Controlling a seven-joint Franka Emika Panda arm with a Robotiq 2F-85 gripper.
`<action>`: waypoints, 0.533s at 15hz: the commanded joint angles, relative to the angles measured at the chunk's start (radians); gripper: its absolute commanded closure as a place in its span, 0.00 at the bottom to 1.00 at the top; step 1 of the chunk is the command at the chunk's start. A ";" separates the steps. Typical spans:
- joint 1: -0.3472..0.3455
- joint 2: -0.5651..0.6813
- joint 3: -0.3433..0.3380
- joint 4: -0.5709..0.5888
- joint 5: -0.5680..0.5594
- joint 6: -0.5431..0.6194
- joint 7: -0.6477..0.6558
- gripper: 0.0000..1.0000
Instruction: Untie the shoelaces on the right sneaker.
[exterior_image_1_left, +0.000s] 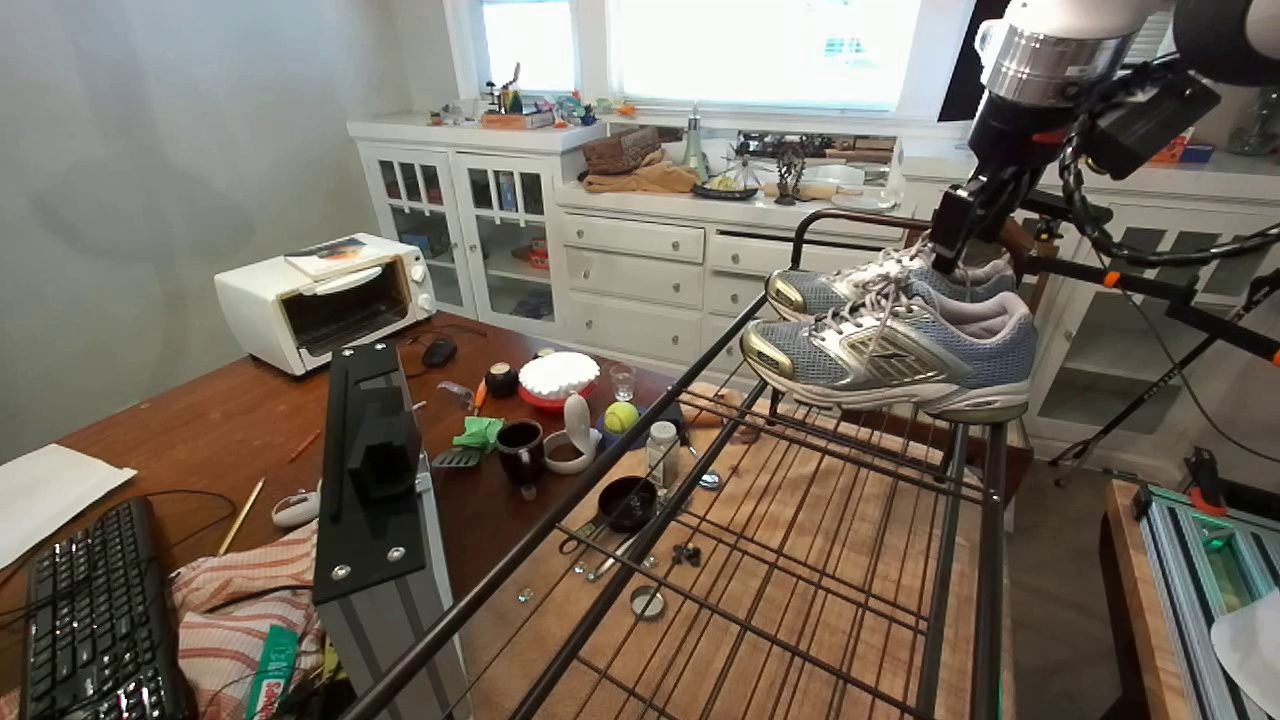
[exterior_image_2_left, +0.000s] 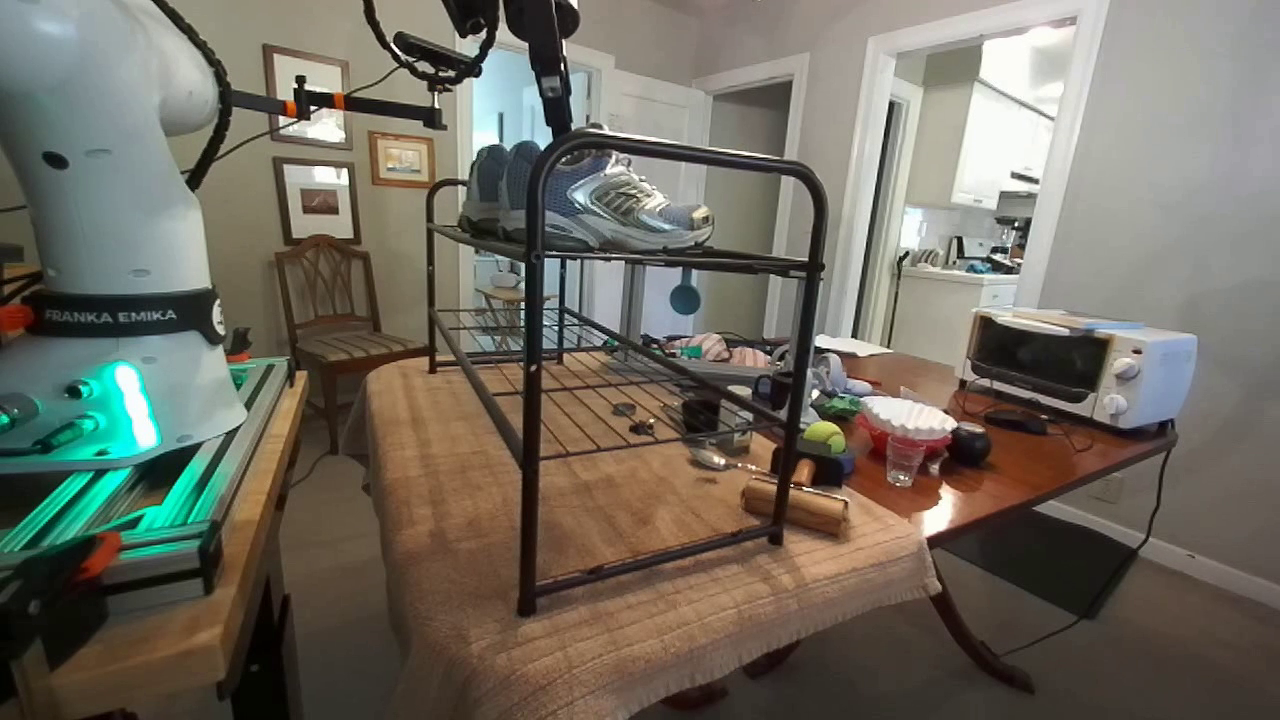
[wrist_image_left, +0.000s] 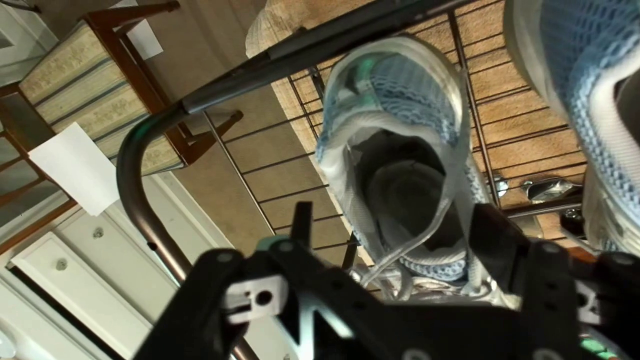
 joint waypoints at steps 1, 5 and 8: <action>-0.006 0.002 0.001 -0.012 -0.011 0.013 -0.007 0.51; -0.007 0.005 0.000 -0.011 -0.008 0.016 -0.004 0.82; -0.005 0.004 -0.001 -0.010 -0.004 0.018 -0.004 1.00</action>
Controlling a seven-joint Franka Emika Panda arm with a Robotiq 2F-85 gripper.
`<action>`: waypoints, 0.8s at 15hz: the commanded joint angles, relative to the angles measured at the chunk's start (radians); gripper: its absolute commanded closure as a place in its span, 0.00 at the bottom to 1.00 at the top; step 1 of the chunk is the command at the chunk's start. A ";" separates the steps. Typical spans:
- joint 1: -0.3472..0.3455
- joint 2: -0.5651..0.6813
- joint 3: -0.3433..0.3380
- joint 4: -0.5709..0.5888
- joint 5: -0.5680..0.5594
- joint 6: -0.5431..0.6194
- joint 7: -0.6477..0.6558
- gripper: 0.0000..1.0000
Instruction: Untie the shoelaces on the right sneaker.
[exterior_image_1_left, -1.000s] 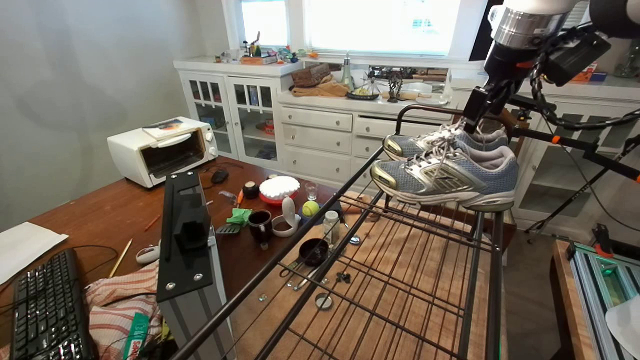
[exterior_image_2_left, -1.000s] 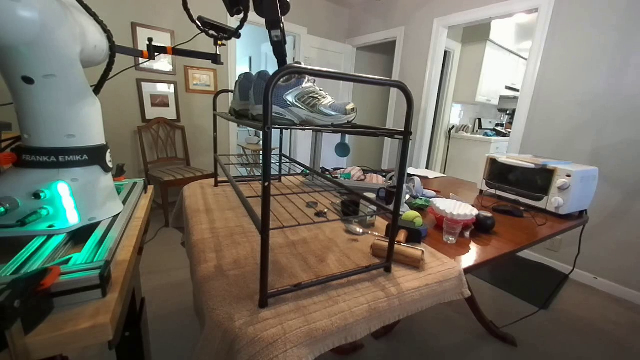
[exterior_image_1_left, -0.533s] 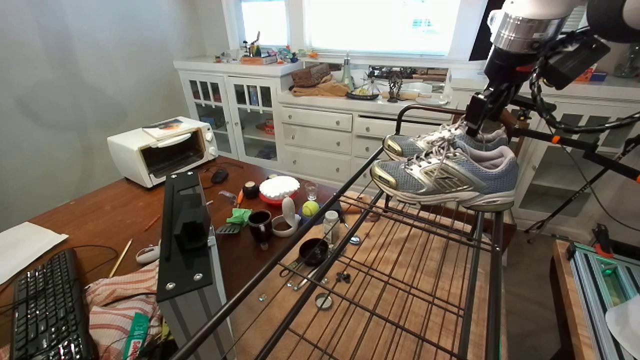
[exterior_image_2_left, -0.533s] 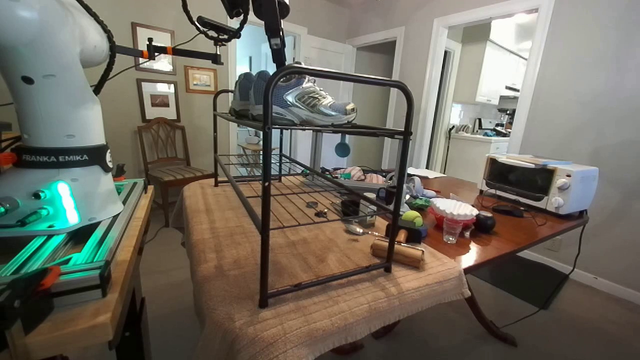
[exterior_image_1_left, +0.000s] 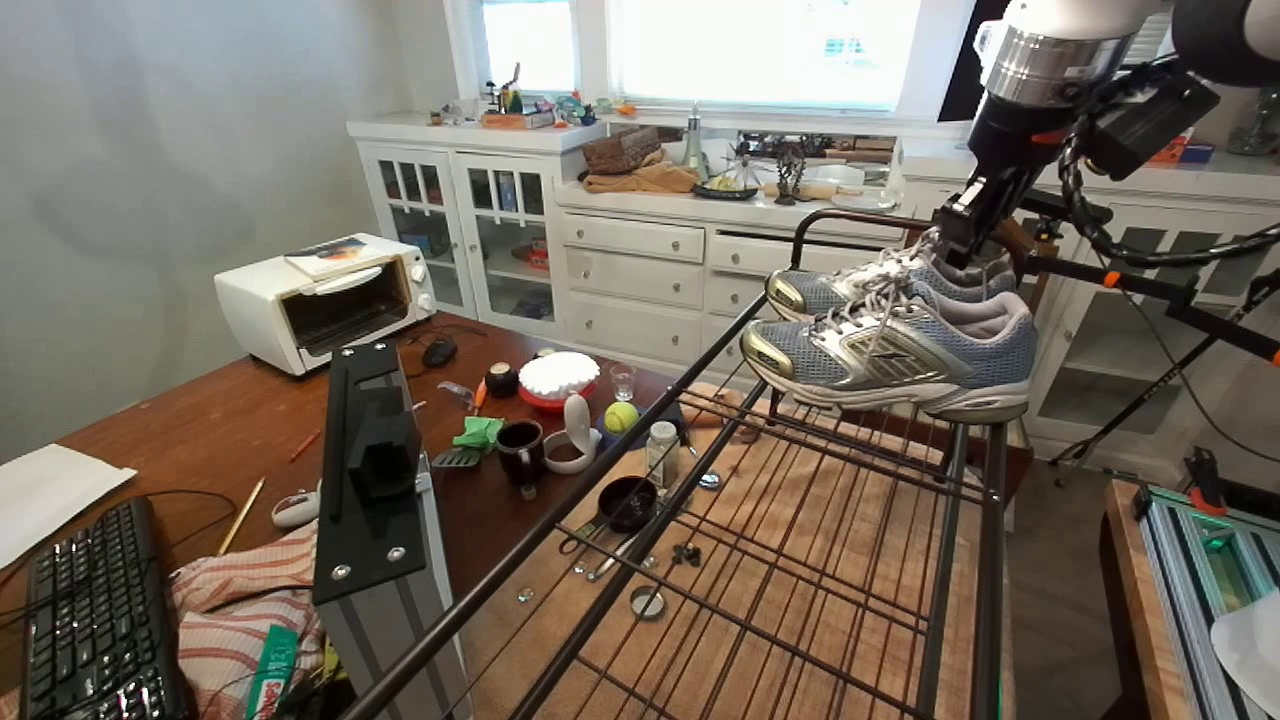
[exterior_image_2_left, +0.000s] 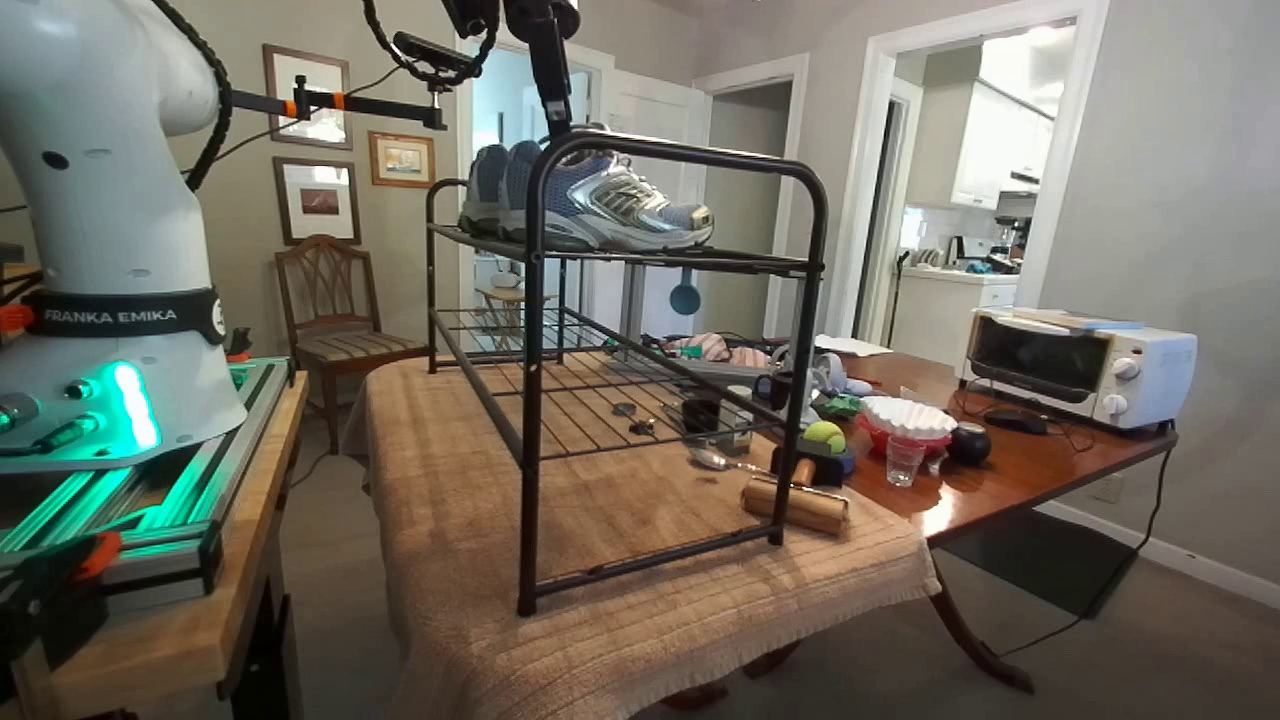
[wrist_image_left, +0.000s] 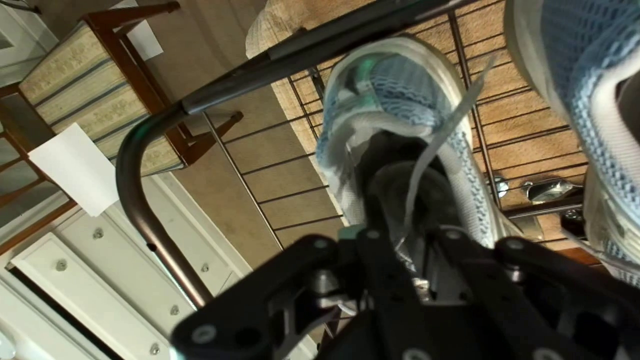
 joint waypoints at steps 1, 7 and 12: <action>-0.003 0.002 -0.002 -0.003 0.002 0.022 0.000 1.00; 0.067 -0.008 0.003 0.041 0.062 0.061 -0.057 0.99; 0.177 -0.009 -0.003 0.084 0.164 0.073 -0.185 0.99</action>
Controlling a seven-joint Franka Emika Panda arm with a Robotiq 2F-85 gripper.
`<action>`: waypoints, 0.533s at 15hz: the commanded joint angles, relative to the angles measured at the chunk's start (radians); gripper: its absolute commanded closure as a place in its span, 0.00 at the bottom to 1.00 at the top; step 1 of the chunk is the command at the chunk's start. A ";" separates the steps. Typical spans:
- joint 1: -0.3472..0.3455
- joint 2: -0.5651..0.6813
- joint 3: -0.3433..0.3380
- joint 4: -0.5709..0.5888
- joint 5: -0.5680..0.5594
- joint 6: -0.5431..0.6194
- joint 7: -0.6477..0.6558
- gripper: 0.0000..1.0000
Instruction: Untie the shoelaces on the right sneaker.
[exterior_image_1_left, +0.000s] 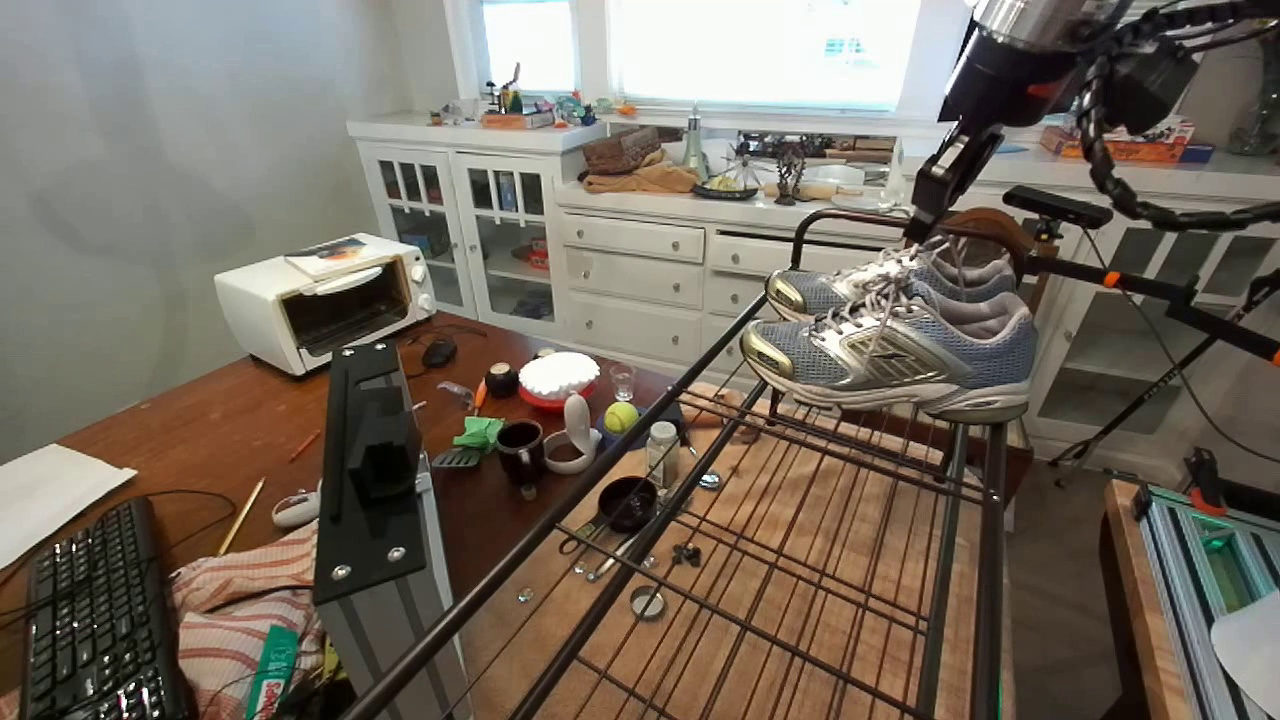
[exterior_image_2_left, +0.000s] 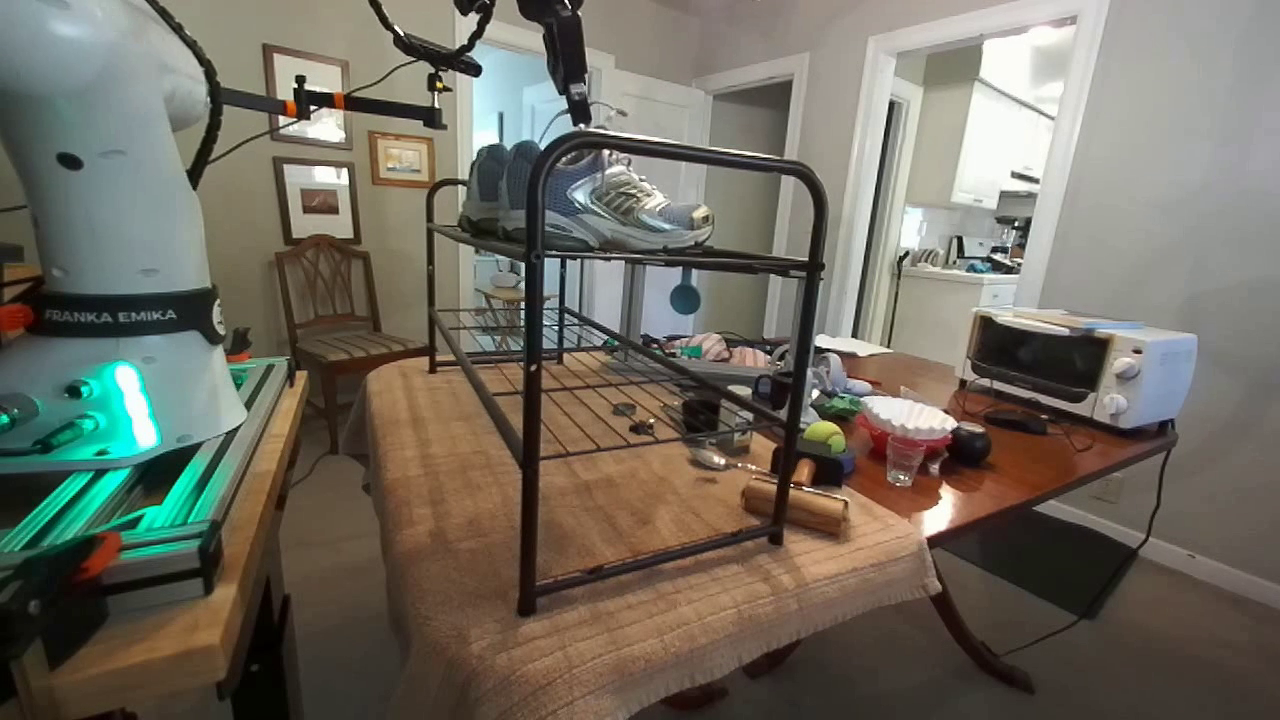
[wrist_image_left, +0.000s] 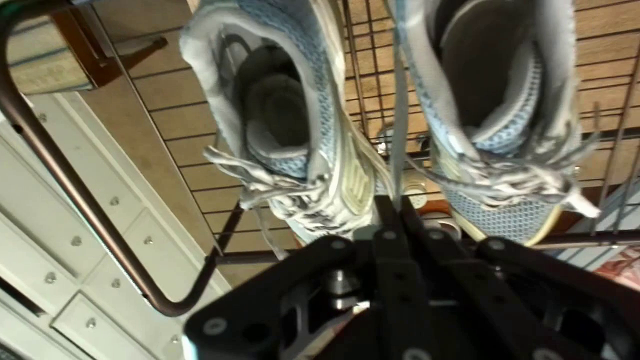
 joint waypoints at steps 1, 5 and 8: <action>0.072 -0.006 -0.014 0.026 0.088 0.013 -0.107 0.99; 0.119 -0.008 -0.004 0.055 0.131 0.016 -0.184 0.99; 0.091 -0.020 0.007 0.052 0.107 0.018 -0.155 0.65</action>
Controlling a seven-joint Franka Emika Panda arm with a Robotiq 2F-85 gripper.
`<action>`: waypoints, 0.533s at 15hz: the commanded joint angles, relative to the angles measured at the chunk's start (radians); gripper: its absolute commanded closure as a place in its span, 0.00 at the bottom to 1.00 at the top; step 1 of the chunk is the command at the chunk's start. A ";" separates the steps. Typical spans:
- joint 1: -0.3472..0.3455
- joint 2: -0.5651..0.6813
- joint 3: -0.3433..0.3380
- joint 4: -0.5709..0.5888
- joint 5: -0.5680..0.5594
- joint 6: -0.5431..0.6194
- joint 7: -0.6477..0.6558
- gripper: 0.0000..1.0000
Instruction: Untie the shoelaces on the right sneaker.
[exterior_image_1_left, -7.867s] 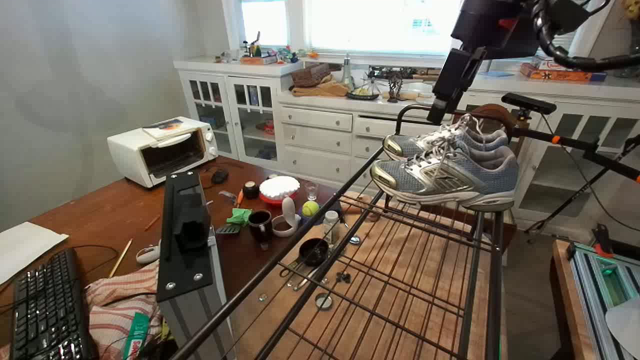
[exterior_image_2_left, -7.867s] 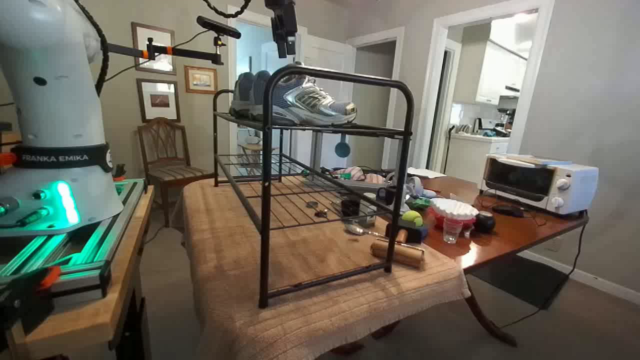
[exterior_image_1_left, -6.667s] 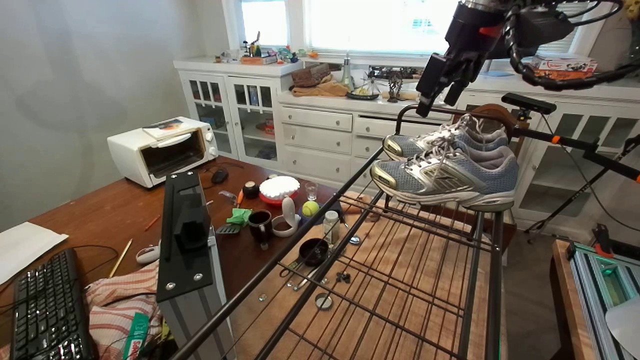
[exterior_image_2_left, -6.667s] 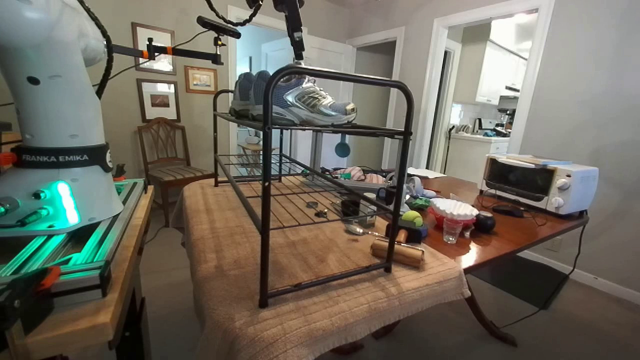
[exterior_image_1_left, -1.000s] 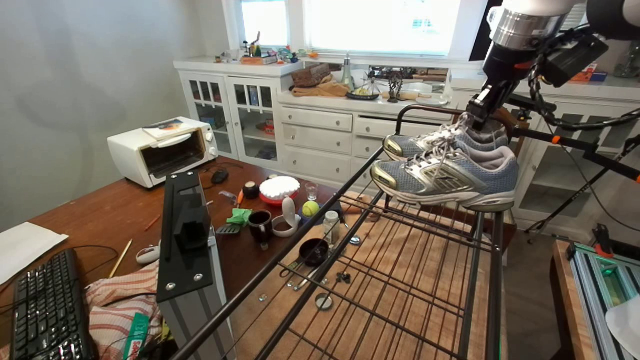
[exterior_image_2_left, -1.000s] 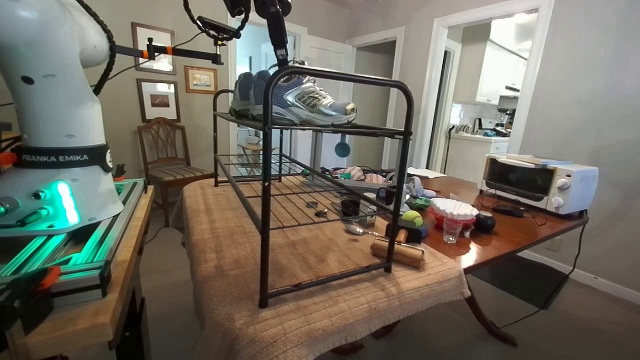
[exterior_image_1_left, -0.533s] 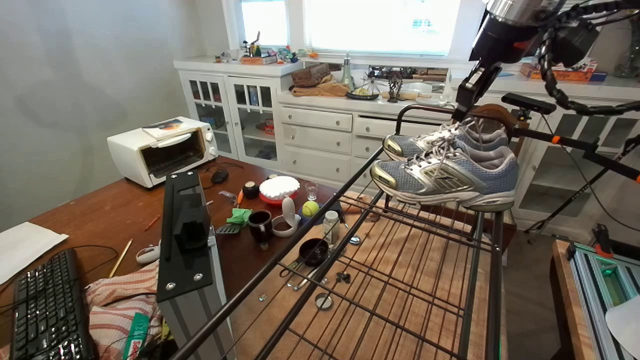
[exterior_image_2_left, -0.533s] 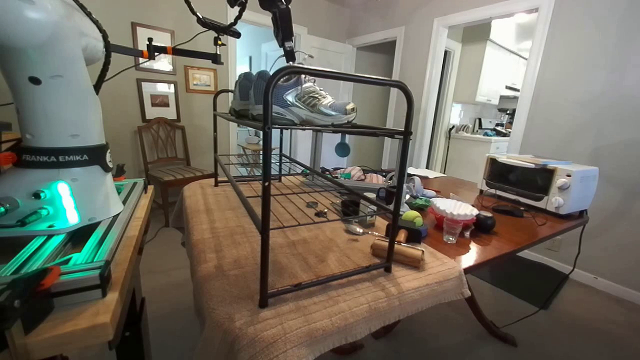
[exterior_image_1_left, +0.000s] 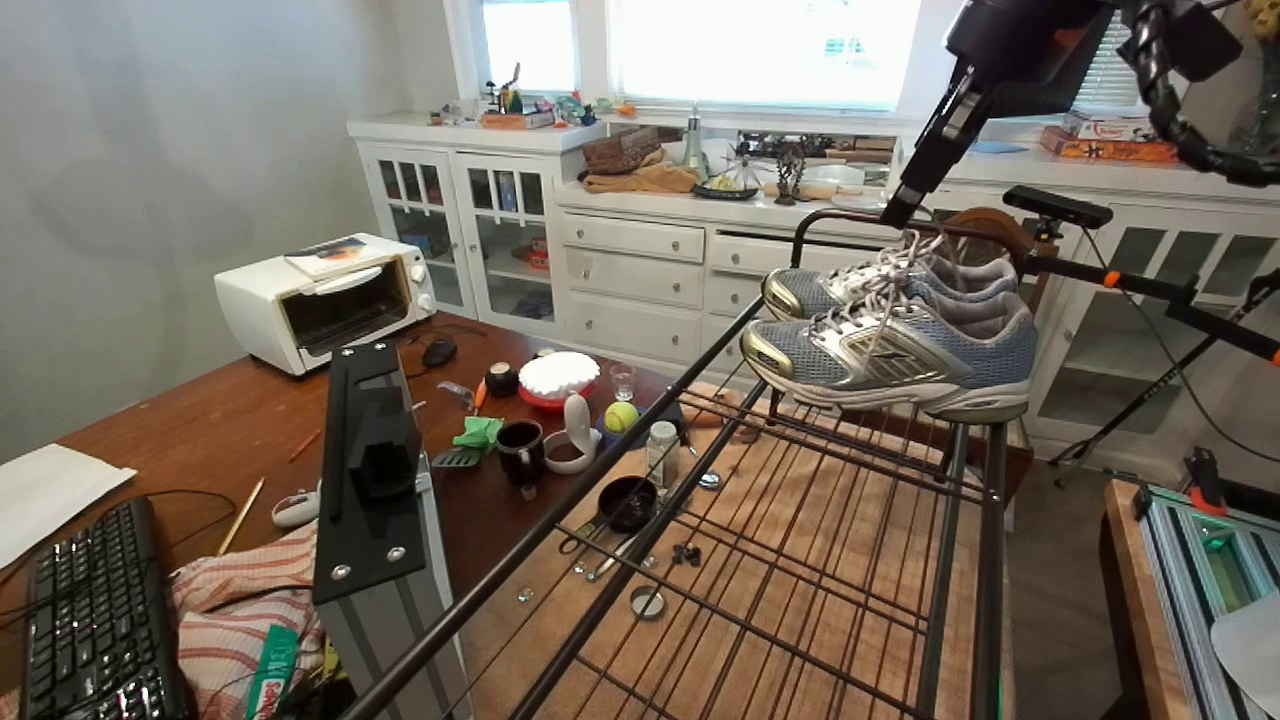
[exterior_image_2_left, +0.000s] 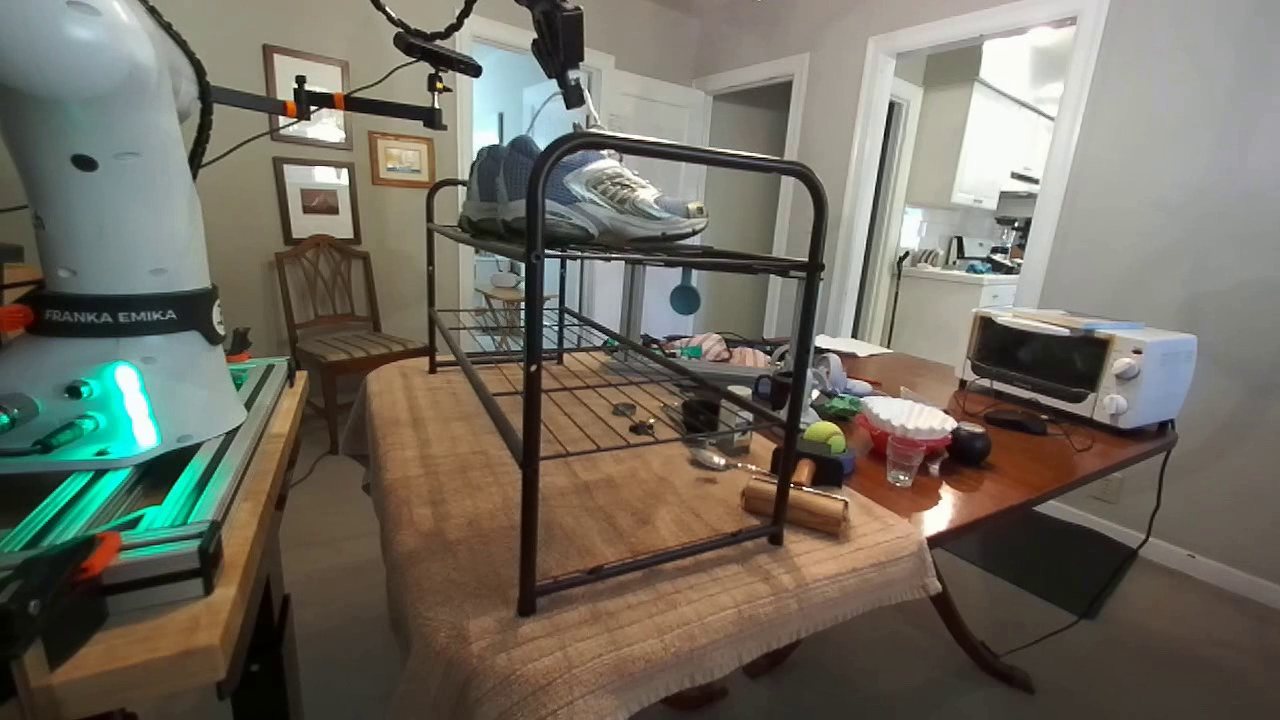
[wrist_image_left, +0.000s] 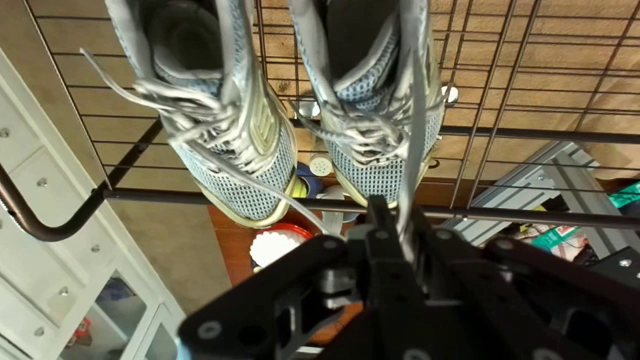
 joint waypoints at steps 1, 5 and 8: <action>-0.039 -0.027 0.011 -0.012 -0.011 0.017 0.021 0.58; -0.149 -0.057 0.025 -0.028 -0.064 -0.007 0.155 0.27; -0.229 -0.060 0.017 -0.037 -0.087 -0.032 0.235 0.05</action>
